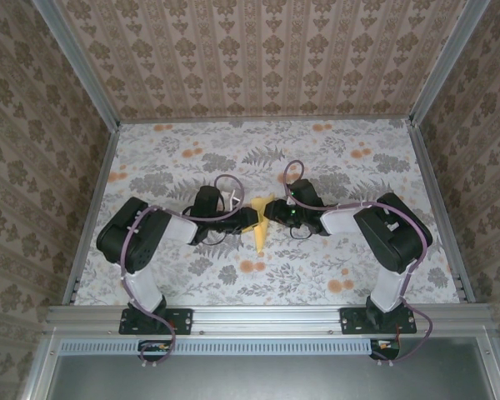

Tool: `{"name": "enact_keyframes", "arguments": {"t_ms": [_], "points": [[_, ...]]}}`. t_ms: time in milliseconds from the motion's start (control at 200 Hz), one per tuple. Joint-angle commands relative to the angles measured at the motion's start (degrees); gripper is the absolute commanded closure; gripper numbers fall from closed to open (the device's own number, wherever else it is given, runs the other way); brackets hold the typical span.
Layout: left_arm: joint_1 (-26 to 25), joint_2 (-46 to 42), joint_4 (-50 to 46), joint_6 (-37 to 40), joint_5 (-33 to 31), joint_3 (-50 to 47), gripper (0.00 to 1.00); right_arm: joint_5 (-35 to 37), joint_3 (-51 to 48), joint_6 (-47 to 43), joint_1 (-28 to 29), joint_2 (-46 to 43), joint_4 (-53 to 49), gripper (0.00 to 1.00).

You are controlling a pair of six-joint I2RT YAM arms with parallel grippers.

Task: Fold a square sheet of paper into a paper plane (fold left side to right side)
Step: Fold the wing for the fifth time at the center of the table.

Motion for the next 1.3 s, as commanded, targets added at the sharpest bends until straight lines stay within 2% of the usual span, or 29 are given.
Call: {"name": "enact_keyframes", "arguments": {"t_ms": [0,470,860,1050,1295], "points": [[0.68,1.47,-1.31,1.90,0.95,1.82,0.59,0.72,0.40,0.31,0.39,1.97,-2.97,0.59],[2.08,5.36,-1.33,2.70,1.98,5.19,0.76,0.55,1.00,0.09,0.39,2.36,-3.58,0.59],[2.87,5.53,-2.30,5.86,3.52,7.15,1.00,0.19,1.46,-0.51,0.39,2.18,-4.28,0.58],[3.96,5.46,-5.51,9.24,4.00,7.84,1.00,-0.97,1.87,-1.42,-0.50,-0.08,-4.62,0.54],[5.24,6.00,-6.27,11.13,5.62,8.28,1.00,-2.87,3.40,-1.24,-2.20,-2.97,-5.24,0.40]]}}
